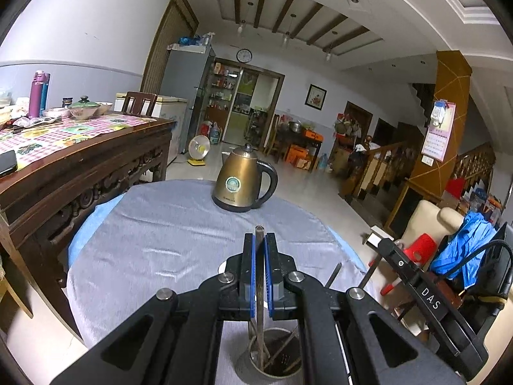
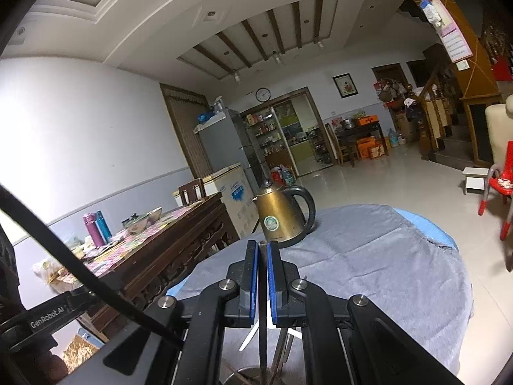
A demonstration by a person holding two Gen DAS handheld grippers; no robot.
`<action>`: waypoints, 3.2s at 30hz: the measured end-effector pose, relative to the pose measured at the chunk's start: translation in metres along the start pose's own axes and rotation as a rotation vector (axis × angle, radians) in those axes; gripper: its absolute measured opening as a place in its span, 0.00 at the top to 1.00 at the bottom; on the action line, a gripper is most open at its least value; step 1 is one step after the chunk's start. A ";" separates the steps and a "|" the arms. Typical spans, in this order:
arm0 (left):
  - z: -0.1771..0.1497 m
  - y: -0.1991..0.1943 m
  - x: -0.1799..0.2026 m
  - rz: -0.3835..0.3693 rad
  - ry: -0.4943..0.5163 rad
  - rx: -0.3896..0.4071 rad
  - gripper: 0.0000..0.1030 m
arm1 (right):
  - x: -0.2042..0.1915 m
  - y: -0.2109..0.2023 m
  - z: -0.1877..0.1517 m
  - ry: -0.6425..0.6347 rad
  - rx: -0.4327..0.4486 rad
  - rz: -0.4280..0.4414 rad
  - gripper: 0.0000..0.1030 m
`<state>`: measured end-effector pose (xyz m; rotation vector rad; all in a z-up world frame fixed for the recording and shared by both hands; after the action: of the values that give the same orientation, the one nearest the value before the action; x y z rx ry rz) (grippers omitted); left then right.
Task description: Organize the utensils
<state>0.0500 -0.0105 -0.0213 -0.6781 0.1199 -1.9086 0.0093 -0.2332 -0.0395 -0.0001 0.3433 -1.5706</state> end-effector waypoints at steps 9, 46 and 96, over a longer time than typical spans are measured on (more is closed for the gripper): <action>-0.006 -0.010 0.000 -0.002 0.020 -0.022 0.95 | -0.006 -0.003 -0.009 -0.014 -0.027 0.023 0.94; -0.011 -0.024 -0.046 0.083 -0.005 -0.045 0.51 | 0.070 -0.024 0.011 0.175 -0.019 -0.054 0.70; -0.065 0.124 -0.174 0.320 -0.080 -0.403 0.49 | -0.007 0.307 -0.152 -0.336 -0.922 0.499 0.49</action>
<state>0.1674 0.0724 -0.1925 -0.9417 0.5408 -1.5580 0.2767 -0.1905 -0.2495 -0.8196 0.7091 -0.7939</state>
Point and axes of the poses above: each gripper's, at about its wrist camera, not at the fingertips, and y roughly the way its jaws point, x to its right, z to its top, the point moved 2 cm from there along y, roughly the way its jaws point, and after that the axes turned 9 degrees about -y, right-handed, at the moved point
